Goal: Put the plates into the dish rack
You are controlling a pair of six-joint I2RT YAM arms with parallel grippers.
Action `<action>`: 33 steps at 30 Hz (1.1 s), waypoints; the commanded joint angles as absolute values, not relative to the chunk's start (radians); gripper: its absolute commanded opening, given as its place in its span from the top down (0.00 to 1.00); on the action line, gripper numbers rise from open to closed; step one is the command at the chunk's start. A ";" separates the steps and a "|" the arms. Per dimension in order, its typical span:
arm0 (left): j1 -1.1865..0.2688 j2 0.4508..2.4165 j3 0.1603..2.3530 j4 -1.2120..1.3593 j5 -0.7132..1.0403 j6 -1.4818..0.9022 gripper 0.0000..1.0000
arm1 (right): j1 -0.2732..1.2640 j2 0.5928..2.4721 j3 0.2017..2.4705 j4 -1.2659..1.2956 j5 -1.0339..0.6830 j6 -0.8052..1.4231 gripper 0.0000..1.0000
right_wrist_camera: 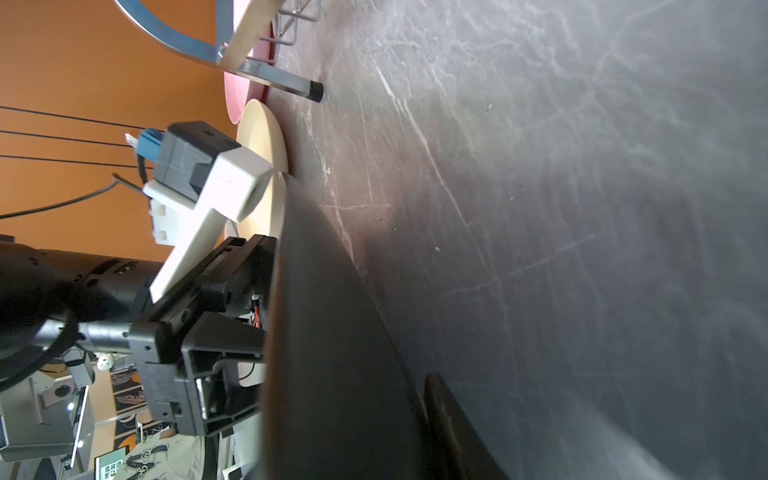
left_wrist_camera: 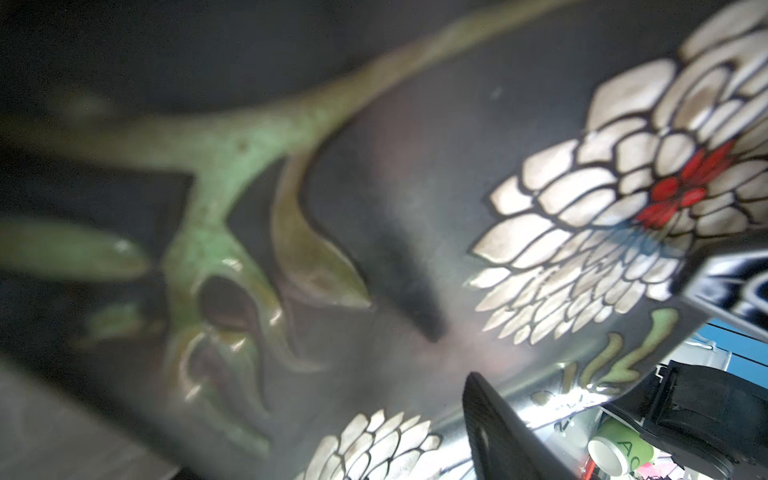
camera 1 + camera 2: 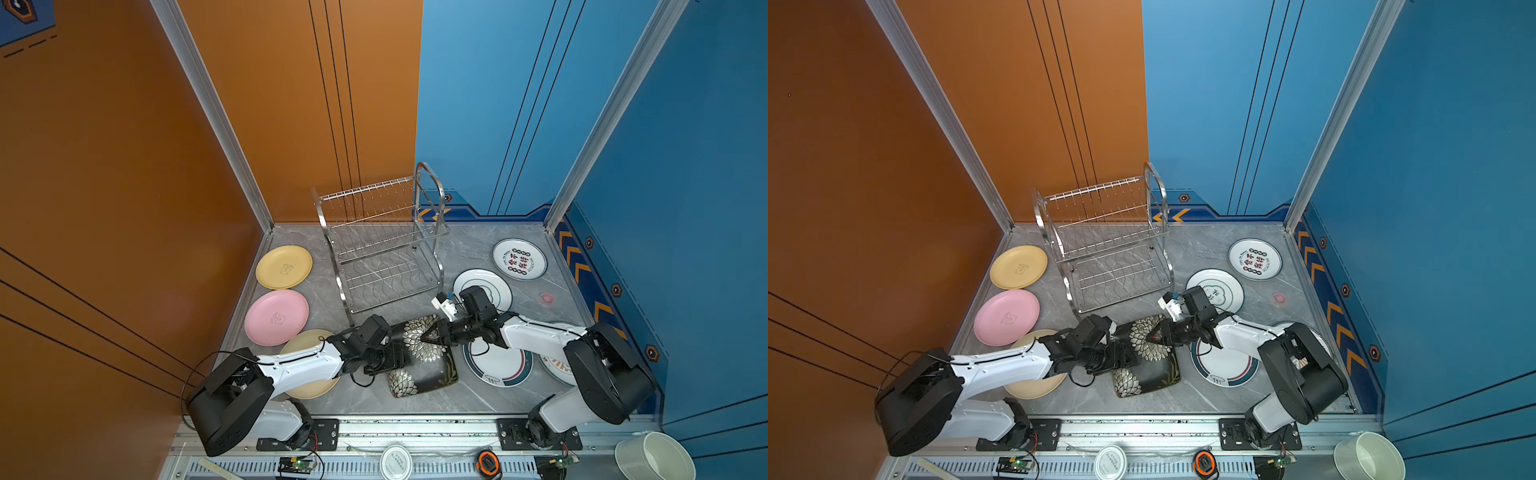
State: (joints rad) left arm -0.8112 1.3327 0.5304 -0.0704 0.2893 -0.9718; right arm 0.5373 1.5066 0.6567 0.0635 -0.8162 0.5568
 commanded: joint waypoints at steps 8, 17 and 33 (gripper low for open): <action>-0.822 1.262 0.484 -0.062 0.300 -0.994 0.29 | 0.540 1.409 0.622 0.172 -0.860 0.598 0.85; -0.776 1.157 0.537 -0.233 0.259 -0.949 0.16 | 0.540 1.330 0.628 0.066 -0.755 0.558 1.00; -0.616 0.899 0.720 -0.581 0.179 -0.881 0.01 | 0.528 0.955 0.940 -0.503 -0.319 0.463 1.00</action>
